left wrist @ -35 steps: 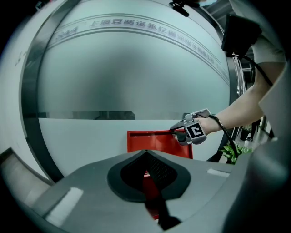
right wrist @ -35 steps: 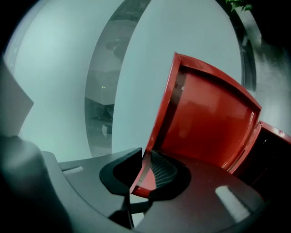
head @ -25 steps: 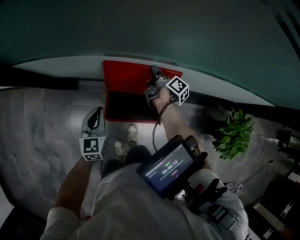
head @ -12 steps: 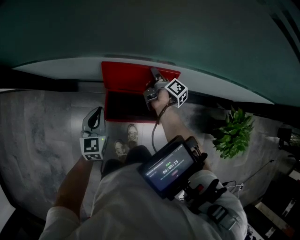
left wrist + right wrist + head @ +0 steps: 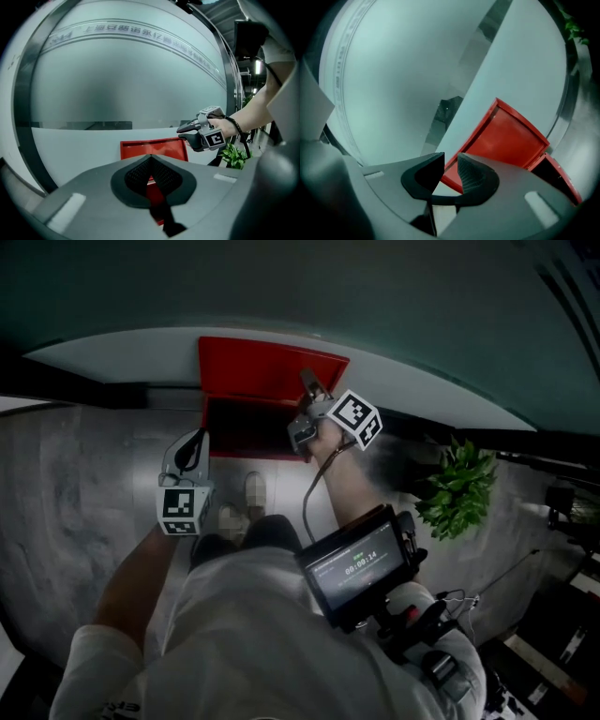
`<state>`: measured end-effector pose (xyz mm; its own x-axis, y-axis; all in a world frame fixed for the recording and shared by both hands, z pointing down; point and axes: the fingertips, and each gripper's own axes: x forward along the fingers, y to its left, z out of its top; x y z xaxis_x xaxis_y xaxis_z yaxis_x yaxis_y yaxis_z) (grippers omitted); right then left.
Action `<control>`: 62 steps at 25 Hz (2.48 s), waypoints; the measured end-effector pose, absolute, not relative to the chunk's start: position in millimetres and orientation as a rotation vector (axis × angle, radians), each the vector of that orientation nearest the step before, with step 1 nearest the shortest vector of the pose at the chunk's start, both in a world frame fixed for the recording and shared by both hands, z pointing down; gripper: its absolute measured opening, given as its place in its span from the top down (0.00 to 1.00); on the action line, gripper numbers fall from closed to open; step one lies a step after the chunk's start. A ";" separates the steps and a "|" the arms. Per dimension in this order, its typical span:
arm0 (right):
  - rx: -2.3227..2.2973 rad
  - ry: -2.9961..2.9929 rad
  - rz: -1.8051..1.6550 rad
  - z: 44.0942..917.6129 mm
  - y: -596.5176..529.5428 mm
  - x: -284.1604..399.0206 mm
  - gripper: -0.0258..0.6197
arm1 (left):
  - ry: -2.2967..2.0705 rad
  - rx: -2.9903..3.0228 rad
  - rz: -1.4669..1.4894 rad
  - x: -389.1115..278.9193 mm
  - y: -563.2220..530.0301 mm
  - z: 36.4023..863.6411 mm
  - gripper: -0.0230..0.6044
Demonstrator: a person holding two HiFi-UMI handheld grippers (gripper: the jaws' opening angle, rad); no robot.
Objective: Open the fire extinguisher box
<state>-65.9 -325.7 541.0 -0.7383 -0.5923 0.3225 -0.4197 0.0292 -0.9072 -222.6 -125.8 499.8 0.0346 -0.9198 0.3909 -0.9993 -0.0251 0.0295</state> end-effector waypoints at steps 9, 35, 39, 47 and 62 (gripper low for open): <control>-1.101 2.478 -1.478 468.5 -254.8 -30.4 0.85 | -1.885 2.140 0.312 -195.5 -93.5 480.2 0.96; -1.236 2.991 -0.792 398.2 -25.7 83.8 0.94 | -1.954 2.229 0.113 -107.2 25.4 408.0 0.96; -1.163 3.043 -0.677 385.6 -2.6 100.4 0.94 | -2.003 2.204 0.111 -77.5 45.3 396.0 0.96; -1.122 3.073 -0.587 387.3 47.1 156.7 0.94 | -2.085 2.174 0.116 -17.3 103.0 382.2 0.96; -1.198 3.142 -0.306 383.0 126.9 200.5 0.94 | -2.034 2.273 0.111 31.3 165.2 366.0 0.96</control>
<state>200.5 126.9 383.0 -0.7241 -0.6304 0.2800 -0.6725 0.7353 -0.0838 31.3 165.2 366.0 0.1111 -0.9873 0.1137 -0.9938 -0.1097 0.0182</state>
